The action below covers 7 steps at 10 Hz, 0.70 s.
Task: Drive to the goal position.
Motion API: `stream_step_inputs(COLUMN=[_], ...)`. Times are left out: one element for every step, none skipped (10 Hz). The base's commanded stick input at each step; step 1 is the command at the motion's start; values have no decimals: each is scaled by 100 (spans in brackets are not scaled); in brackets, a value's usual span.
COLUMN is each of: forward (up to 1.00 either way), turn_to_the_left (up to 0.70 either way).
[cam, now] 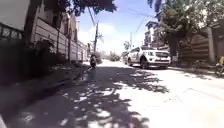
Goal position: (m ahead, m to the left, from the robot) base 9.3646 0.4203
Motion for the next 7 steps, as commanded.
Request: stream_step_inputs(forward=[100,100,100,100,100,100,100], turn_to_the_left=[0,0,0,0,0,0,0])
